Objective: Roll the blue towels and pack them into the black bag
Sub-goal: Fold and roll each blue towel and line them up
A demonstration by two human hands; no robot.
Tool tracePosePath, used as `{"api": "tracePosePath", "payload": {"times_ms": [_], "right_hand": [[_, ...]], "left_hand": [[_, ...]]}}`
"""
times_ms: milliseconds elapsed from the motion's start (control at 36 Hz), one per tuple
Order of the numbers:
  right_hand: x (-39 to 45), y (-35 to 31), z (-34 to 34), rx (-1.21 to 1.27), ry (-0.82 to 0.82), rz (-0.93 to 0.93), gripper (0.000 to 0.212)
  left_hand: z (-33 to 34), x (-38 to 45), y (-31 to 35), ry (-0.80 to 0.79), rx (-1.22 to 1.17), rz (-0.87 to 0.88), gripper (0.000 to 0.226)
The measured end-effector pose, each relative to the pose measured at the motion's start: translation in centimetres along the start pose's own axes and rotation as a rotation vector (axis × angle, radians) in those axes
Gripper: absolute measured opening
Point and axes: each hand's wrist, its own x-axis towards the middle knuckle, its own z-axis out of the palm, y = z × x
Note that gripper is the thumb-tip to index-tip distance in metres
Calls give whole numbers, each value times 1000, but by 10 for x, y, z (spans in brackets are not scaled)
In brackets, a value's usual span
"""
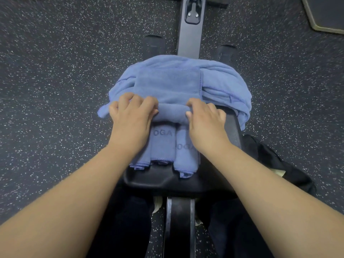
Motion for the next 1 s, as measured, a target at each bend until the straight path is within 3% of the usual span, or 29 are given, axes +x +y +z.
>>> {"api": "tracePosePath", "payload": {"times_ms": [222,306,389,583,806,917,1000], "right_hand": [[4,-3,3,-71,142,16,12],[5,-8,5,-12,290,-2,21],[4,-16,6,37,319,-102,21],[1,-12,18,36,283,-93,42],[5,-6,13,111,286,-146,41],[5,-6,4,77,124,-84,48],[4,-8,-1,16,0,-18,44]], "left_hand": [[2,-4,-7,-56,13,20,45],[2,-3,-4,-13,-3,4,31],[2,-2,-4,-1,-26,-8,24],[5,-1,-3,63,-32,31,28],[5,-1,-4,16,-184,116,33],[2,2,-4,-70,-191,94,21],[1,3,-6,-122,-137,71,35]]}}
